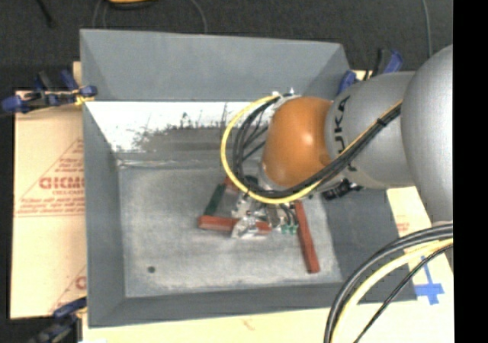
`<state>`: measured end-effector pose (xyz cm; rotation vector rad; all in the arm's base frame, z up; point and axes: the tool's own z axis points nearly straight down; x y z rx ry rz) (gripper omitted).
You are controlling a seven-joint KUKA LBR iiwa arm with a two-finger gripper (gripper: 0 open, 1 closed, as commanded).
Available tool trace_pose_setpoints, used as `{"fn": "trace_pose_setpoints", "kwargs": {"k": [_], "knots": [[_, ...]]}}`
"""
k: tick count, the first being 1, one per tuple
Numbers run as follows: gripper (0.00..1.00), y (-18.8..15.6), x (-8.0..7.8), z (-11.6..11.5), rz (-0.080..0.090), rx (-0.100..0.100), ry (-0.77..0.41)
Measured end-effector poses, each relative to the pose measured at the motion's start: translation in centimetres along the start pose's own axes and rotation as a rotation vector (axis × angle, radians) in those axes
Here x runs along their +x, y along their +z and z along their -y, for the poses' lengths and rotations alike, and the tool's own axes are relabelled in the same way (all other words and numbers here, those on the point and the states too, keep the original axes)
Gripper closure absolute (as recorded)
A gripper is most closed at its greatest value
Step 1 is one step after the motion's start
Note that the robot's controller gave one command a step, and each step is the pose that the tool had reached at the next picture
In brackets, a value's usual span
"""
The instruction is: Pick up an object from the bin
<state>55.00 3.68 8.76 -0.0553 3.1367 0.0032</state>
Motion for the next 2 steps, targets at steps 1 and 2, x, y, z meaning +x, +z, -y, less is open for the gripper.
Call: {"fn": "trace_pose_setpoints", "kwargs": {"k": [1, 2], "knots": [[1.0, -1.9, 0.2, 0.0, -0.009, 0.001, 0.001], [1.0, -3.4, 0.0, 0.0, -0.003, 0.001, 0.002]]}}
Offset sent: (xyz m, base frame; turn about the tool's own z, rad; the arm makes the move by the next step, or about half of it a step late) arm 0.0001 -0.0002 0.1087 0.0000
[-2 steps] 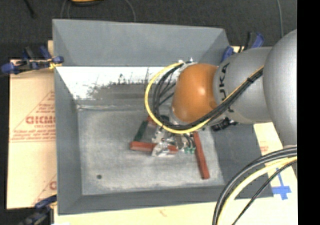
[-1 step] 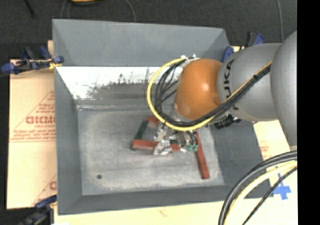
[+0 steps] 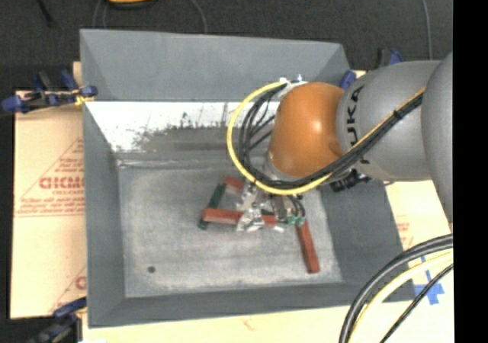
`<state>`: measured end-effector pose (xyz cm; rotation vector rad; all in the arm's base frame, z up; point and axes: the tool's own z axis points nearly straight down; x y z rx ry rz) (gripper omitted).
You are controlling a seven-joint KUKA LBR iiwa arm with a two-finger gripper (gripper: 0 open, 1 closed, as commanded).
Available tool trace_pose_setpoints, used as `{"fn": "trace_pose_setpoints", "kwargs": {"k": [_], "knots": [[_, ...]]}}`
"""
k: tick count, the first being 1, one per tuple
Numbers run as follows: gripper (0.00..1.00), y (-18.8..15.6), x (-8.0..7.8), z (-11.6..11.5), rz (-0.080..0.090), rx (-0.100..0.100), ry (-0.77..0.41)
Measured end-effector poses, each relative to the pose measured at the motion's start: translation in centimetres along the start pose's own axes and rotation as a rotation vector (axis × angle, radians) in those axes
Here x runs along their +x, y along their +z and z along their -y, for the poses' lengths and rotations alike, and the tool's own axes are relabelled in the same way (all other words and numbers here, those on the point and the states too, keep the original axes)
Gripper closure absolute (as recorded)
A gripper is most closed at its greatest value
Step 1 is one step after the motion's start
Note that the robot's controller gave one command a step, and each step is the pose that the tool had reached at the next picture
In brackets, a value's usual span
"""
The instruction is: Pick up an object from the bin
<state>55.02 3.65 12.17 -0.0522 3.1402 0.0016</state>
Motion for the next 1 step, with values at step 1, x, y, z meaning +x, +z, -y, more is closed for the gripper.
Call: {"fn": "trace_pose_setpoints", "kwargs": {"k": [1], "knots": [[1.0, -2.05, 0.13, 0.02, -0.005, 0.001, 0.0]]}}
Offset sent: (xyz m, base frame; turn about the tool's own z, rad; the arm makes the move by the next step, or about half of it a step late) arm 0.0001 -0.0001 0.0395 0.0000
